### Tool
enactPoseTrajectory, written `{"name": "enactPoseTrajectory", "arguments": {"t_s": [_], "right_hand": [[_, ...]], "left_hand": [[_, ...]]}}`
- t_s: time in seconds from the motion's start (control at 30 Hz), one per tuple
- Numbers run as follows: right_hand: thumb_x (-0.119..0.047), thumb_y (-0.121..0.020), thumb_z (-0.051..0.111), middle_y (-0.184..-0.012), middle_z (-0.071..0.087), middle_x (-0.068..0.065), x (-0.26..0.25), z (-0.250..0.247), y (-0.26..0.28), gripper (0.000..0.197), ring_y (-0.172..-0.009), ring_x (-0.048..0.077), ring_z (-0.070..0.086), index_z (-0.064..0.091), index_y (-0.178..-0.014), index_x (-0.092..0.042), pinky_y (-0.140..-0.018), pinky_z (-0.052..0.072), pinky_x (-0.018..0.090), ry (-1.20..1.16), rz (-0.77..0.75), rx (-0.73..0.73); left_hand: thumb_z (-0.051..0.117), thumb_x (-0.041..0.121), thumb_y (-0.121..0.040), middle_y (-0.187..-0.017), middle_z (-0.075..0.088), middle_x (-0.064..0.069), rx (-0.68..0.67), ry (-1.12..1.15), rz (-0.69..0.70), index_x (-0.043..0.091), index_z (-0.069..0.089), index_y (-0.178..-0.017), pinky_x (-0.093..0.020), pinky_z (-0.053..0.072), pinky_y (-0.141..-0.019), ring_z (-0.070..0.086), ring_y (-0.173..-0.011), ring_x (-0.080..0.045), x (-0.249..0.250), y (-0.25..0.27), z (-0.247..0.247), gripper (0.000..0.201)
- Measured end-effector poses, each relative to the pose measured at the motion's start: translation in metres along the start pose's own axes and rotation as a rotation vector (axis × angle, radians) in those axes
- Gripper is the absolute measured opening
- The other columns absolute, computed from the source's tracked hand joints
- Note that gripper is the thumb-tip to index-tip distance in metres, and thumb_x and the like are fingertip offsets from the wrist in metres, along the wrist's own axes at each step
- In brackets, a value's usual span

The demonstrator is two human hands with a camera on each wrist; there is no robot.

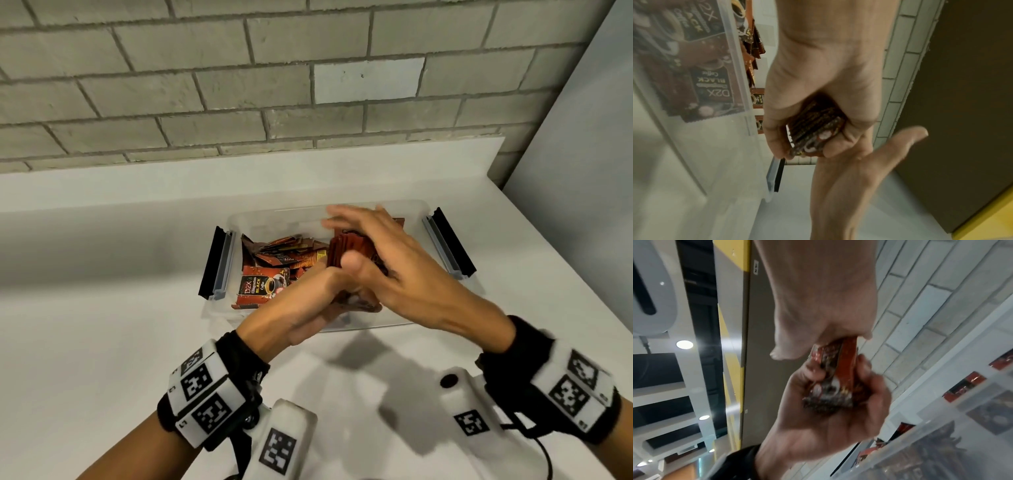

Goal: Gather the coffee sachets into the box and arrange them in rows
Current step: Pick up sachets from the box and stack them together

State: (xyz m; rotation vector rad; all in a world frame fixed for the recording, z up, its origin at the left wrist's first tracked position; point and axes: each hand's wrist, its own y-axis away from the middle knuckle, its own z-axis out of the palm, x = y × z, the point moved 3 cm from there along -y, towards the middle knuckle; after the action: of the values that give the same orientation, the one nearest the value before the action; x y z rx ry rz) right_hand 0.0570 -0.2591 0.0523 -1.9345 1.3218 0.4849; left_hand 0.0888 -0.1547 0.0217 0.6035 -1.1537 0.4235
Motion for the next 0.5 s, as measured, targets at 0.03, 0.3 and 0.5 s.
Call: {"name": "enactPoseTrajectory", "arguments": {"t_s": [0.03, 0.3, 0.5], "right_hand": [[-0.073, -0.078, 0.044, -0.146, 0.035, -0.013, 0.002, -0.004, 0.004, 0.083, -0.142, -0.001, 0.016, 0.019, -0.145, -0.031, -0.120, 0.002, 0.045, 0.006, 0.005, -0.101], [-0.044, -0.071, 0.067, -0.131, 0.038, 0.001, 0.007, 0.001, 0.014, 0.077, -0.122, 0.021, 0.038, 0.032, -0.138, -0.030, -0.099, 0.043, 0.040, 0.398, -0.197, -0.194], [-0.017, -0.069, 0.075, -0.119, 0.046, 0.006, 0.004, -0.014, 0.014, 0.057, -0.114, 0.016, 0.048, 0.058, -0.123, -0.019, -0.094, 0.043, 0.021, 0.104, -0.240, -0.182]], "left_hand": [[0.048, 0.000, -0.069, -0.058, 0.058, -0.001, -0.017, 0.009, -0.016, 0.010, 0.062, -0.061, -0.017, 0.048, -0.054, 0.055, -0.057, -0.009, -0.001, 0.000, 0.001, 0.019], [0.055, -0.008, -0.076, -0.061, 0.057, -0.001, -0.078, 0.147, -0.104, 0.015, 0.063, -0.062, -0.023, 0.041, -0.064, 0.056, -0.066, -0.008, -0.007, 0.001, 0.007, 0.028], [0.070, 0.009, -0.065, -0.100, 0.062, -0.015, -0.192, 0.183, -0.057, 0.021, 0.068, -0.095, -0.033, 0.051, -0.087, 0.061, -0.101, -0.020, -0.001, 0.008, 0.004, 0.032]]}}
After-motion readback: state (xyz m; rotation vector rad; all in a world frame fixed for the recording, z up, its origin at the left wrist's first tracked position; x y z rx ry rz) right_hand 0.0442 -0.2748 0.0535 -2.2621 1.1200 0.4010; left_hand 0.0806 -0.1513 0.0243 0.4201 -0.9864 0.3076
